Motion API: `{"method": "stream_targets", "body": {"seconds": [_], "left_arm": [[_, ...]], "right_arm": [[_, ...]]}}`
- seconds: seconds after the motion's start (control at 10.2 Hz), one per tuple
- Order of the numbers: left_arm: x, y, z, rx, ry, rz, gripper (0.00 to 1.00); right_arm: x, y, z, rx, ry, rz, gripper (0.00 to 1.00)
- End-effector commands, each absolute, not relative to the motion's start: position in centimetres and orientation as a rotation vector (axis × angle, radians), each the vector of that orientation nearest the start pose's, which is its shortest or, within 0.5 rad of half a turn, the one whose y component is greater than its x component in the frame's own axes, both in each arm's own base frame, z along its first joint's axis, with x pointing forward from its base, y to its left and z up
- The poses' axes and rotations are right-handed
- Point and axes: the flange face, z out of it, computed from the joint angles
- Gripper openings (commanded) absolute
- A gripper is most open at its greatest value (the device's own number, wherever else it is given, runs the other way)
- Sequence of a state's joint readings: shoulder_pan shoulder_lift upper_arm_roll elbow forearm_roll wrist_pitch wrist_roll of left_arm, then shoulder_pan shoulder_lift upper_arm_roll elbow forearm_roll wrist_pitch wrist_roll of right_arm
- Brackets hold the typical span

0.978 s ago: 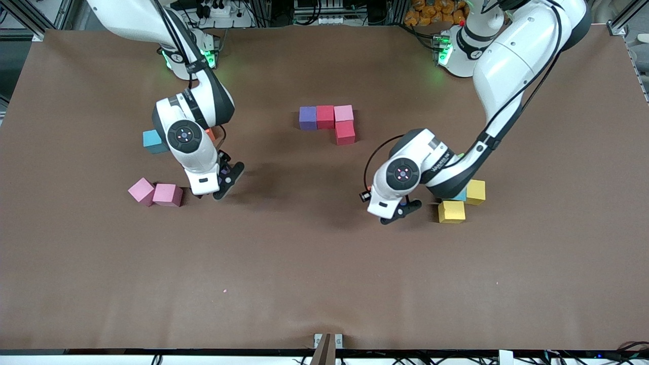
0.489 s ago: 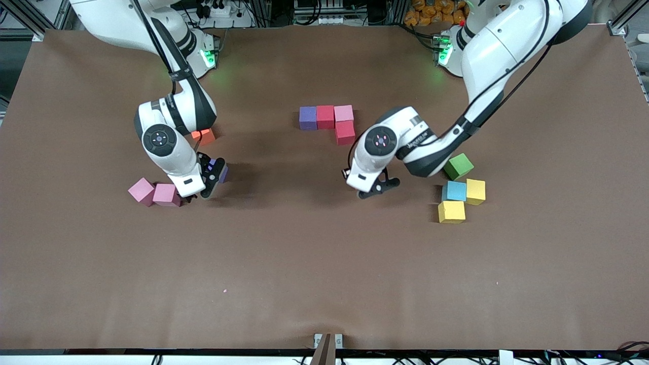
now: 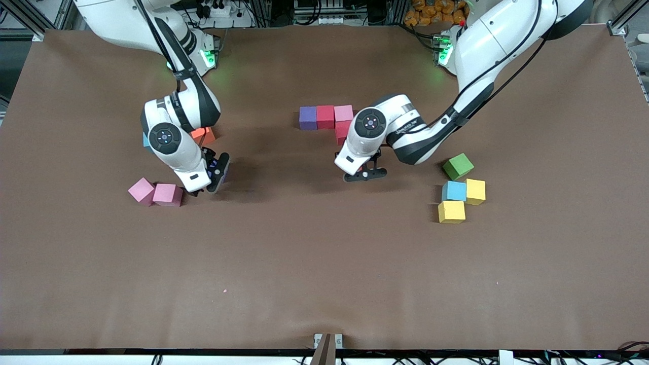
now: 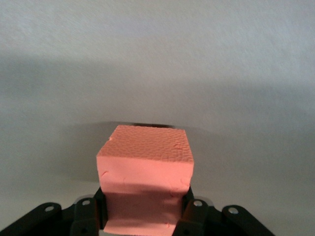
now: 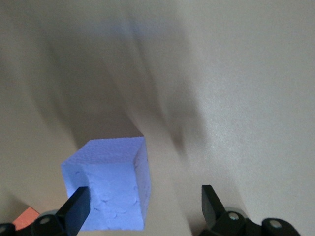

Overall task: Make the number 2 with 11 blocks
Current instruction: 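Carry the orange cube to the row while the right gripper carries violet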

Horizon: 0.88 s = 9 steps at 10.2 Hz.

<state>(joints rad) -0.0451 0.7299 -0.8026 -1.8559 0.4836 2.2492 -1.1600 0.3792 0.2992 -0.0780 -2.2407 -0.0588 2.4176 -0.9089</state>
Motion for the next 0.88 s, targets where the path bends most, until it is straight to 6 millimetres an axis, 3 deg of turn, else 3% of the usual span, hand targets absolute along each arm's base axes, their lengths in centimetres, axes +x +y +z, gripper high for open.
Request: {"method": "stream_targets", "body": {"seconds": [0.0,0.39,0.78], "left_arm": [[43.0,-45.4,21.6,-3.16,-0.039,0.215,0.15],[42.2,-46.1,20.6,-3.164,-0.056,0.239,0.15],[41.4,-46.4,19.9,-3.147,-0.179,0.263,0.14]], "right_arm": [[49.8,15.7,23.2,-2.495,-1.864,0.198,1.0],[49.1,15.9,22.5,-2.458,-1.879,0.212,1.0],[48.2,15.7,21.2,-2.462,-1.88,0.196,1.0]]}}
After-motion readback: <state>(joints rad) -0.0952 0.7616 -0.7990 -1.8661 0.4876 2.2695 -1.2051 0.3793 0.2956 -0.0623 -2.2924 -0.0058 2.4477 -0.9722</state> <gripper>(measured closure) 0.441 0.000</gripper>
